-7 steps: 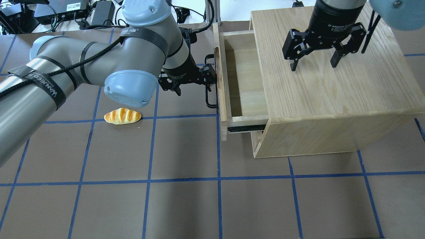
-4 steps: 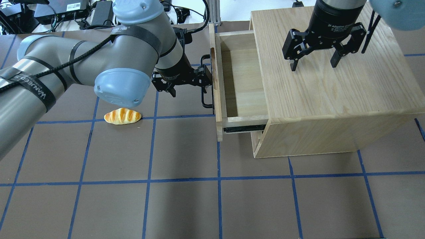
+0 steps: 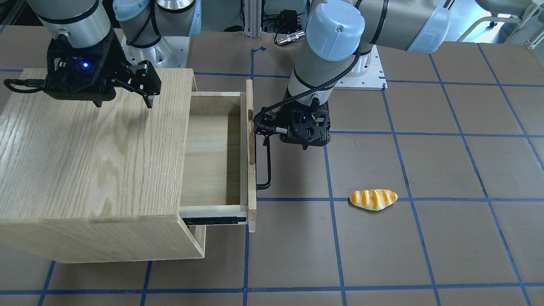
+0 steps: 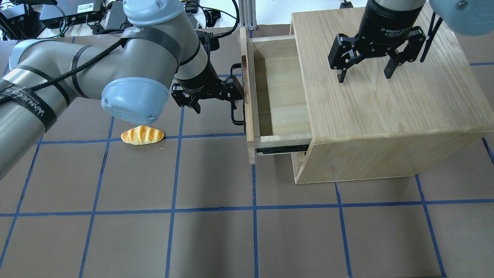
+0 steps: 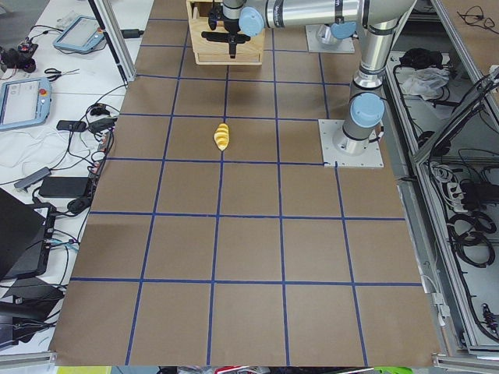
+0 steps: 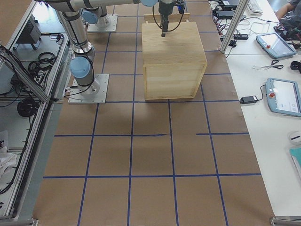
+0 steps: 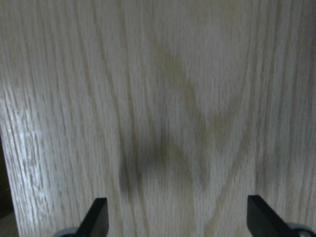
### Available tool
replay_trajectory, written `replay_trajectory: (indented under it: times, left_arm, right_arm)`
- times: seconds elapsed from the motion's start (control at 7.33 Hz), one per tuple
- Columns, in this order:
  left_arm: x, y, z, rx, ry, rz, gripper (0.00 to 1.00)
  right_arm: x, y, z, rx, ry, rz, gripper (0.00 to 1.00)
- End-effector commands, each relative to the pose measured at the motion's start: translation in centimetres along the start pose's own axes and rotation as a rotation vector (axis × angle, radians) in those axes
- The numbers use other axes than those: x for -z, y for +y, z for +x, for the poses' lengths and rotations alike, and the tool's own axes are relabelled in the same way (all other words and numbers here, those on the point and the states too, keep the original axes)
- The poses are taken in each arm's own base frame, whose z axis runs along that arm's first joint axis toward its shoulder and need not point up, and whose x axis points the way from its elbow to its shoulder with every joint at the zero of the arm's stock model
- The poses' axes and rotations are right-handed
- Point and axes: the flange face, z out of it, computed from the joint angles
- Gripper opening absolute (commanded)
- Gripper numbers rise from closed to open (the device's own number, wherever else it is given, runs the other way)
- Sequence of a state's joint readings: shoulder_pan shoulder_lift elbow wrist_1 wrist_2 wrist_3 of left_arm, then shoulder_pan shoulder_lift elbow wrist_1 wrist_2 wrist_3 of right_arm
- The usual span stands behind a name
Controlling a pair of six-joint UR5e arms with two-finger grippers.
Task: Open upper drawer
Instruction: 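Pull the drawer handle with the left gripper away from the cabinet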
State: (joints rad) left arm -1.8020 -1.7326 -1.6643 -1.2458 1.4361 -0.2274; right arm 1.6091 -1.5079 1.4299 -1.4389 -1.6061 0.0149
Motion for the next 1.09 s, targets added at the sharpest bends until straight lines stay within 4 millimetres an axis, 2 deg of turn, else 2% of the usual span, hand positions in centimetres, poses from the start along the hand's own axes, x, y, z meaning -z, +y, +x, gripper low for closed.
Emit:
replay_trajectory:
  times: [0.0, 0.95]
  left_arm:
    - [0.0, 0.0, -0.1, -0.011, -0.001, 0.0, 1.0]
    - [0.3, -0.8, -2.0, -0.023, -0.038, 0.006, 1.0]
  right_arm:
    - [0.0, 0.0, 0.0, 0.0, 0.0, 0.0, 1.0]
    - [-0.1, 0.0, 0.0, 0.0, 0.0, -0.001, 1.0]
